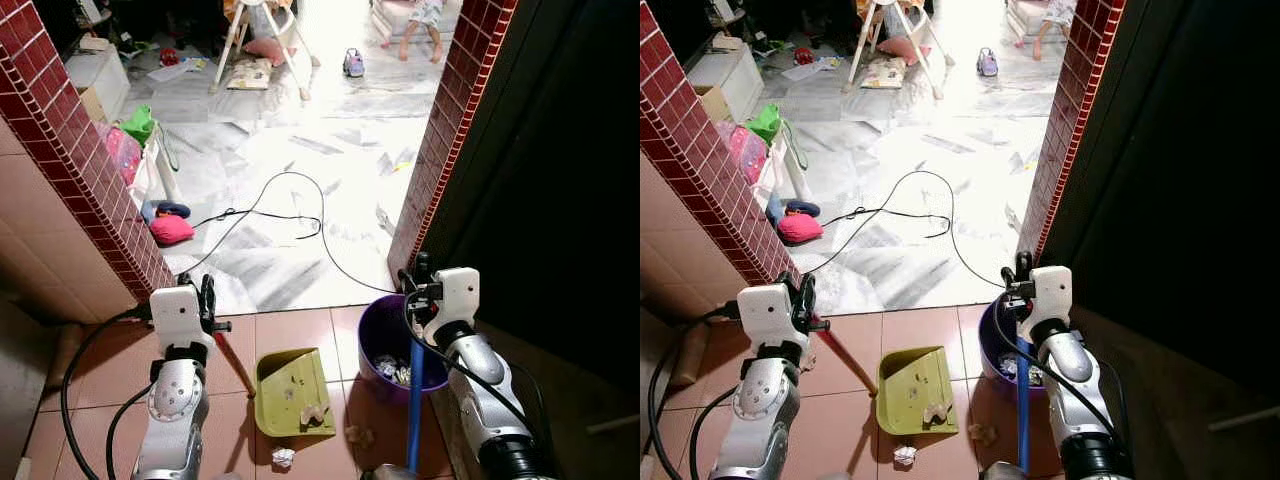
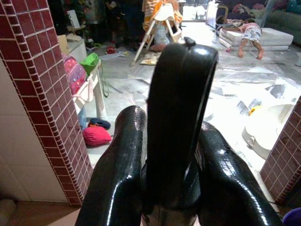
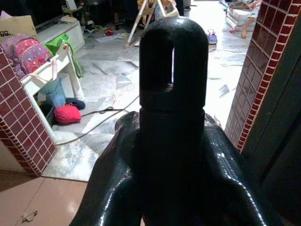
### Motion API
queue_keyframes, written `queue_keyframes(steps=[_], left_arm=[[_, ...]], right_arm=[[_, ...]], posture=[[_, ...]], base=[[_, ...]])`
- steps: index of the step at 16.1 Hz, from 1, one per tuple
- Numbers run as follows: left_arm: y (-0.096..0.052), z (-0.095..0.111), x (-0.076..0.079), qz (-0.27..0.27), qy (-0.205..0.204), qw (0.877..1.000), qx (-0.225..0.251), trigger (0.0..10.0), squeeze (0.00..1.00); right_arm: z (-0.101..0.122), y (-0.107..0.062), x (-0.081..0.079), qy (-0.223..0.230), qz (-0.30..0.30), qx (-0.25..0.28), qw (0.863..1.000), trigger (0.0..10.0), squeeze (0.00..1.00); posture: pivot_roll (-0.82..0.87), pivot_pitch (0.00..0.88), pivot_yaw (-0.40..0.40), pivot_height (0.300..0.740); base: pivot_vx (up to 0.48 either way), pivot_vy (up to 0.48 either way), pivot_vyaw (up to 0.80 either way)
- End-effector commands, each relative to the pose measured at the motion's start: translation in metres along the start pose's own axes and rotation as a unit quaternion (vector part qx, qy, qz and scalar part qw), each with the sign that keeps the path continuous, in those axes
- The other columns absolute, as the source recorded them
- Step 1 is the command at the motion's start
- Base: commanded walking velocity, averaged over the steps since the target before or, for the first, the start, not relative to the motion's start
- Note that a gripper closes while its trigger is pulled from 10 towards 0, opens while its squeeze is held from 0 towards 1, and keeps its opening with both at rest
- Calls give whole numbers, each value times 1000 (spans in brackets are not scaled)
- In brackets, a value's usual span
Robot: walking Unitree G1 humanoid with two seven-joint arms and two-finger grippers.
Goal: Sweep floor
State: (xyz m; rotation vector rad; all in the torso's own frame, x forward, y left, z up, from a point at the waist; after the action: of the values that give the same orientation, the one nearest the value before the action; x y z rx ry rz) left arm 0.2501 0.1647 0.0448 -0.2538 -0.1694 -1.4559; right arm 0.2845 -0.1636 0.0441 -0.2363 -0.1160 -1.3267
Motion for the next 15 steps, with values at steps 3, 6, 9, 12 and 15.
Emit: queue_keyframes(steps=[3, 6, 9, 12, 15], left_arm=[[-12, -27, -8, 17, 12, 996, -83, 10000, 0], [-12, -26, -8, 16, 14, 996, -82, 10000, 0], [-12, -25, -7, 16, 17, 996, -83, 10000, 0], [-13, -26, -9, 19, 14, 996, -85, 10000, 0], [-12, -26, -9, 9, 20, 996, -91, 10000, 0]], right_arm=[[5, 1, -2, 10, -1, 5, 1000, 10000, 0], [5, 2, -2, 11, -2, 5, 1000, 10000, 0], [5, 2, -1, 12, -4, 4, 1000, 10000, 0], [6, 2, 0, 12, -4, 4, 1000, 10000, 0], [5, 1, -2, 16, -11, 5, 1000, 10000, 0]], posture=[[-62, 0, 0, 740], [-61, 0, -5, 740], [-59, 0, -8, 740], [-66, 0, -4, 740], [-64, 0, 11, 740]], base=[[0, 0, 0], [0, 0, 0], [0, 0, 0], [0, 0, 0], [0, 0, 0]])
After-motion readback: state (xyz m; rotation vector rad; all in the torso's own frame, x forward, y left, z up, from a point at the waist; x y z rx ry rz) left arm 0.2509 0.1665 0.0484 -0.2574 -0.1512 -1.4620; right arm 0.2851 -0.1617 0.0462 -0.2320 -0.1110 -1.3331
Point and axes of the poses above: a point about 5 cm out from each wrist's last joint towards the gripper, its own y axis pointing out of the wrist towards the gripper, its own z axis along the axis of the wrist's last joint, x = y × z, the point moved 1 cm from there along y, pointing out of the wrist towards the gripper, and after that the axes turned 15 degrees about -y, right-handed, at the moved point
